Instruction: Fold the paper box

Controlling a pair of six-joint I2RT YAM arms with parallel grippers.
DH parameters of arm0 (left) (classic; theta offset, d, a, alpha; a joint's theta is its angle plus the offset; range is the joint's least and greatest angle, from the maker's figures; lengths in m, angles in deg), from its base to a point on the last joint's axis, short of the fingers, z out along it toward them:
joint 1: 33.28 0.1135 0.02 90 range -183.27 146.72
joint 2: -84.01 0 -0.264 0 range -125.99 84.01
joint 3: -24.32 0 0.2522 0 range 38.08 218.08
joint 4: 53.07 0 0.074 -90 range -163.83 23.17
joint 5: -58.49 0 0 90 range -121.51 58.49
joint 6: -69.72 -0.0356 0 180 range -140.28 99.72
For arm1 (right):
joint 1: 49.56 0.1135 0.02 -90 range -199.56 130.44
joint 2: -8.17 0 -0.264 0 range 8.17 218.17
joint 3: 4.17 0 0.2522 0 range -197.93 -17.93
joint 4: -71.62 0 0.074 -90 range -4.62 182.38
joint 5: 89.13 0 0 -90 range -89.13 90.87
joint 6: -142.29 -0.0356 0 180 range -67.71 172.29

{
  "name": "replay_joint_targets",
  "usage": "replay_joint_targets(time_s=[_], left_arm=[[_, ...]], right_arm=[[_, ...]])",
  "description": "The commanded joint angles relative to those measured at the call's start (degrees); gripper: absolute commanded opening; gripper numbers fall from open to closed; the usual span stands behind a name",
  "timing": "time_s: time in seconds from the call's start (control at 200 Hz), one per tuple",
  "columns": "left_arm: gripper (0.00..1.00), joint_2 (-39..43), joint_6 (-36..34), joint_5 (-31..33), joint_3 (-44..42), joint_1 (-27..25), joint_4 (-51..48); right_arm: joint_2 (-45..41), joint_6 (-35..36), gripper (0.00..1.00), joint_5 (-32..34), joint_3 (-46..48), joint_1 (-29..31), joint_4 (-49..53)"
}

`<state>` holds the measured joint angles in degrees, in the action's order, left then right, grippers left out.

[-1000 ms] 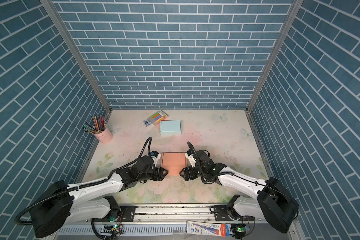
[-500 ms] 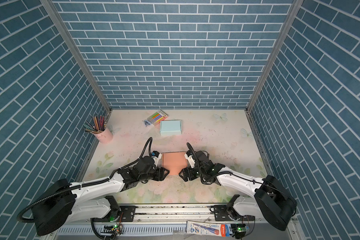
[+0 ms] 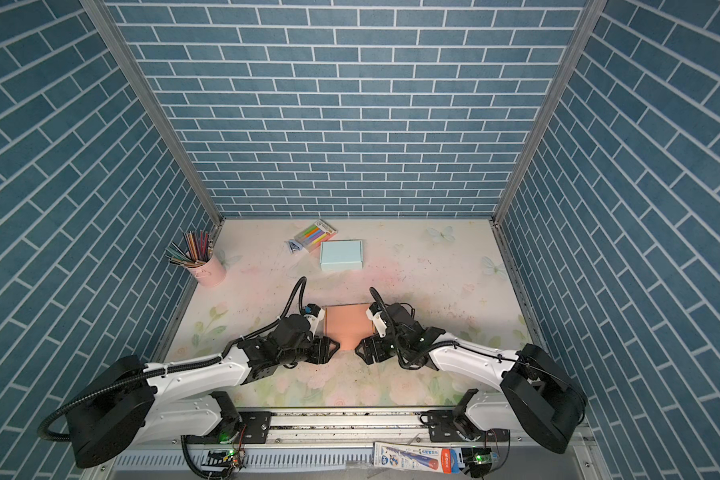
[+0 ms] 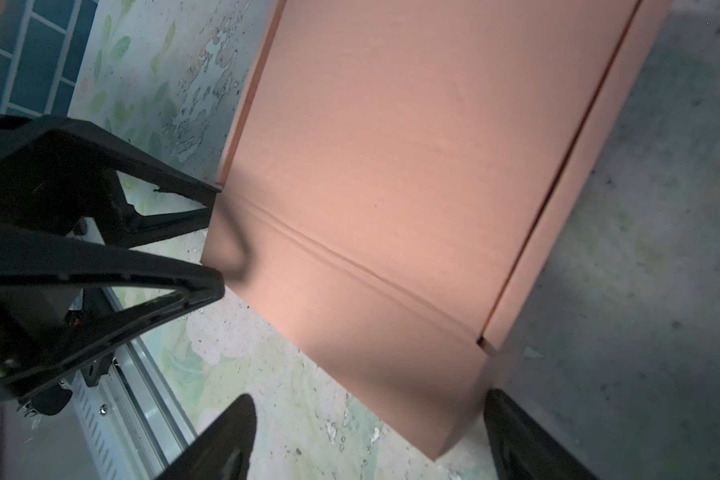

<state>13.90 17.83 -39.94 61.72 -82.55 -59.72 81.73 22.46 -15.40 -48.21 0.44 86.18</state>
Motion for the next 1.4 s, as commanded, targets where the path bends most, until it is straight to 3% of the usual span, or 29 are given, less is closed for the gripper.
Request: replay_joint_targets(time_s=[0.0, 0.39, 0.825, 1.395], left_arm=[[0.62, -0.4, 0.8, 0.4, 0.3, -1.0, 0.9], [0.60, 0.0, 1.1, 1.6, 0.3, -1.5, -0.1], [0.47, 0.0, 1.5, 2.9, -0.8, -1.5, 0.2], [0.42, -0.2, 1.4, 4.3, -1.1, -1.6, -0.4]], right_arm=[[0.1, -2.3, 0.86, 0.5, -0.4, 0.9, -0.8], [0.0, -2.4, 0.85, 2.0, -0.4, 1.8, -0.4], [0.6, -2.3, 0.84, 2.9, 0.1, 1.8, -0.9], [1.6, -1.8, 0.83, 3.3, -0.1, 1.8, -1.1]])
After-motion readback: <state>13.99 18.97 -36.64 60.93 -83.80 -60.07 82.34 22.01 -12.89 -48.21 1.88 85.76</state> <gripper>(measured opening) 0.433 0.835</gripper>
